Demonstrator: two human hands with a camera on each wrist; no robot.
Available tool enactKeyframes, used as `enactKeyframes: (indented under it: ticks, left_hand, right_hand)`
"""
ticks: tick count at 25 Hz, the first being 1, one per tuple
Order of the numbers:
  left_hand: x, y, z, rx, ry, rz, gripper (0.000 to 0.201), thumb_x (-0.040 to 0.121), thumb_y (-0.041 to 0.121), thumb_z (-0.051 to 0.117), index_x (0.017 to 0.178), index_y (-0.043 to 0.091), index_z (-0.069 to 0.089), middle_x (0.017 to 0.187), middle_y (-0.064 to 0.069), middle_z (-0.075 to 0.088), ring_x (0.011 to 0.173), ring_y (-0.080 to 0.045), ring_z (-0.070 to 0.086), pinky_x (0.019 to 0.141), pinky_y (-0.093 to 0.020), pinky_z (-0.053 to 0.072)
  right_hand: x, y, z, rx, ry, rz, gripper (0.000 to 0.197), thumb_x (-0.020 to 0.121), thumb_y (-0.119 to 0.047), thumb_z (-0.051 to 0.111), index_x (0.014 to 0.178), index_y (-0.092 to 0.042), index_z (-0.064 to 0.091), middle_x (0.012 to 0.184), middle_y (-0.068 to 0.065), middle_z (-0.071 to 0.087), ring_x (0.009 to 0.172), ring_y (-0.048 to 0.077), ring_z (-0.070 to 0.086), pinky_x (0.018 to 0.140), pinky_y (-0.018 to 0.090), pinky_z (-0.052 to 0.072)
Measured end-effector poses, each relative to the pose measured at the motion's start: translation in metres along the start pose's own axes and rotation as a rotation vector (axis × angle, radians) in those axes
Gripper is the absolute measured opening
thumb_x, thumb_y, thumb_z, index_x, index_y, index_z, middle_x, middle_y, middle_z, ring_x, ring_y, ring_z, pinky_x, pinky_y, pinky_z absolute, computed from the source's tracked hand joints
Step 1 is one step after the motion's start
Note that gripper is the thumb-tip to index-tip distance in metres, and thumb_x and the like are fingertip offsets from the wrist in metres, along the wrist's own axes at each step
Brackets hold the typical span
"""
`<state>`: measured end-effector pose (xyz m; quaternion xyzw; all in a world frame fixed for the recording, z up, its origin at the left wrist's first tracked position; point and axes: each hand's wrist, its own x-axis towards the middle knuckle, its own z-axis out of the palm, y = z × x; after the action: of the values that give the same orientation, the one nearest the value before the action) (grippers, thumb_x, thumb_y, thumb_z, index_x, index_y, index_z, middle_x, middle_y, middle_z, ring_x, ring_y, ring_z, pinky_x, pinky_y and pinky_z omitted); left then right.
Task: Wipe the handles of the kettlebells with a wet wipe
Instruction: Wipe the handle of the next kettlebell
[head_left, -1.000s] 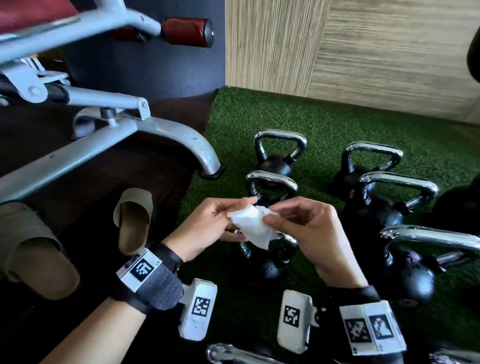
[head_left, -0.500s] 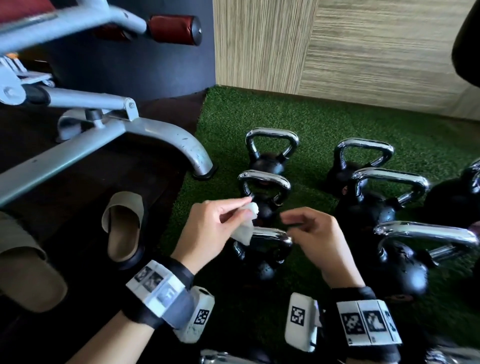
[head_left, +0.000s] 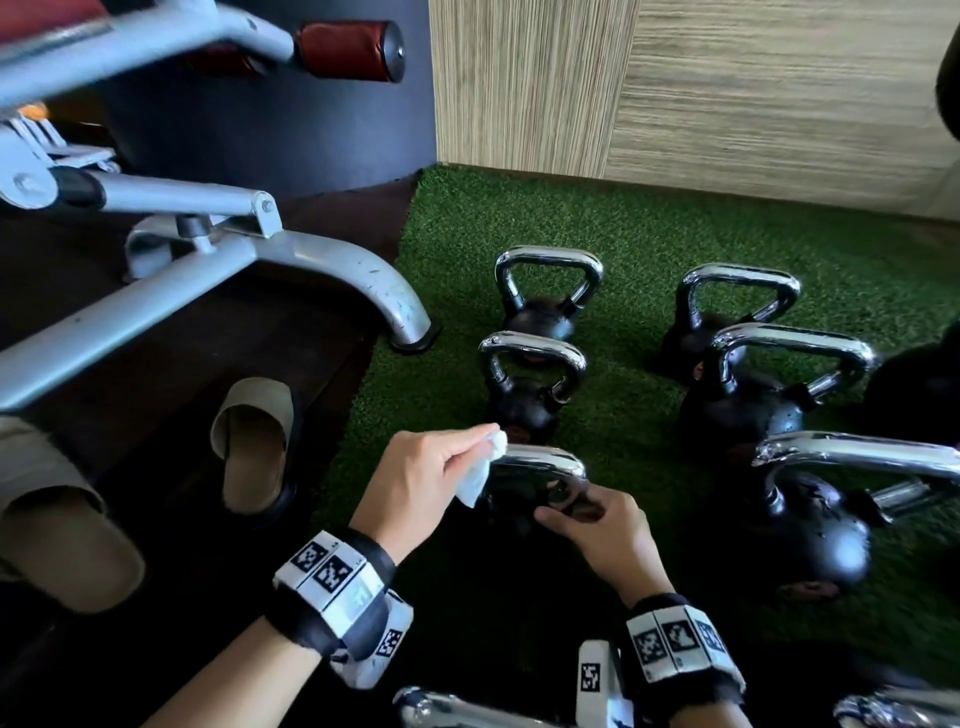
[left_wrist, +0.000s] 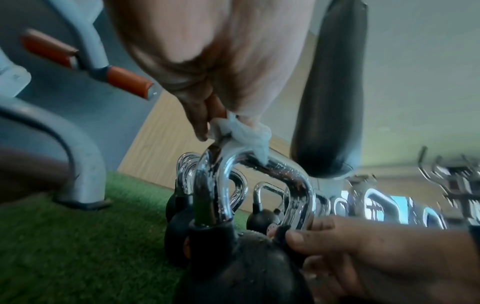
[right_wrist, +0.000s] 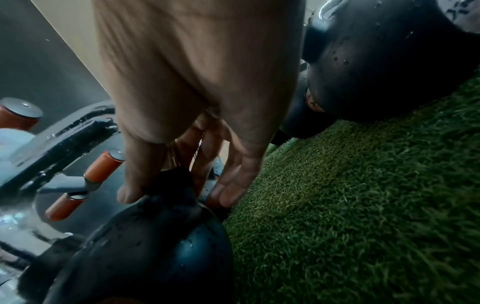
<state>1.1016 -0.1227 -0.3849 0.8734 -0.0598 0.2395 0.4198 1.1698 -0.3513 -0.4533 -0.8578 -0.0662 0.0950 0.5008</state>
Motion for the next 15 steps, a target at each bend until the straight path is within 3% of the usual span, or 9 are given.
enactKeyframes:
  ticks: [2, 5, 7, 11, 13, 15]
  left_hand:
    - [-0.007, -0.009, 0.002, 0.003, 0.004, 0.001, 0.027, 0.096, 0.013, 0.071, 0.121, 0.019, 0.075, 0.121, 0.013, 0.072, 0.113, 0.010, 0.064, 0.098, -0.011, 0.050]
    - [-0.014, -0.035, -0.001, -0.154, 0.048, -0.214, 0.024, 0.096, 0.027, 0.068, 0.119, 0.025, 0.075, 0.119, 0.015, 0.073, 0.114, 0.002, 0.067, 0.096, -0.013, 0.052]
    - [-0.017, -0.045, -0.005, -0.229, 0.011, -0.259, 0.029, 0.095, 0.032, 0.066, 0.120, 0.022, 0.075, 0.120, 0.013, 0.073, 0.117, -0.001, 0.067, 0.100, -0.018, 0.052]
    - [-0.023, -0.051, 0.003, -0.373, 0.029, -0.292, 0.026, 0.095, 0.021, 0.067, 0.120, 0.018, 0.075, 0.119, 0.015, 0.073, 0.118, 0.000, 0.066, 0.101, -0.016, 0.050]
    - [-0.029, -0.059, 0.012, -0.498, 0.035, -0.397, 0.023, 0.094, 0.019, 0.067, 0.111, 0.030, 0.077, 0.113, 0.016, 0.074, 0.115, 0.000, 0.067, 0.099, -0.015, 0.050]
    - [-0.038, -0.069, 0.020, -0.464, -0.027, -0.450, 0.037, 0.095, 0.013, 0.067, 0.092, 0.048, 0.079, 0.104, 0.024, 0.075, 0.105, 0.008, 0.067, 0.093, -0.011, 0.050]
  right_hand:
    - [0.000, 0.000, -0.001, 0.000, -0.014, 0.004, 0.021, 0.068, -0.038, 0.093, 0.081, -0.028, 0.080, 0.076, -0.018, 0.077, 0.072, -0.008, 0.069, 0.069, 0.015, 0.051]
    - [-0.001, 0.000, -0.001, 0.019, -0.001, 0.006, 0.019, 0.068, -0.039, 0.092, 0.082, -0.031, 0.081, 0.077, -0.019, 0.077, 0.074, -0.008, 0.069, 0.073, 0.018, 0.054]
    - [-0.001, 0.003, 0.000, 0.055, 0.003, 0.024, 0.019, 0.068, -0.038, 0.092, 0.082, -0.032, 0.082, 0.078, -0.017, 0.078, 0.076, -0.004, 0.072, 0.079, 0.025, 0.059]
    - [0.000, 0.009, 0.003, 0.097, -0.011, 0.033, 0.020, 0.068, -0.042, 0.091, 0.085, -0.035, 0.082, 0.080, -0.015, 0.079, 0.081, 0.003, 0.075, 0.084, 0.034, 0.061]
    - [-0.001, 0.010, 0.005, 0.094, 0.003, 0.010, 0.018, 0.070, -0.042, 0.090, 0.084, -0.034, 0.082, 0.080, -0.015, 0.079, 0.080, 0.003, 0.075, 0.083, 0.035, 0.061]
    - [-0.003, 0.010, 0.006, 0.106, 0.014, 0.002, 0.016, 0.072, -0.040, 0.089, 0.083, -0.033, 0.082, 0.079, -0.015, 0.079, 0.079, 0.002, 0.074, 0.083, 0.034, 0.060]
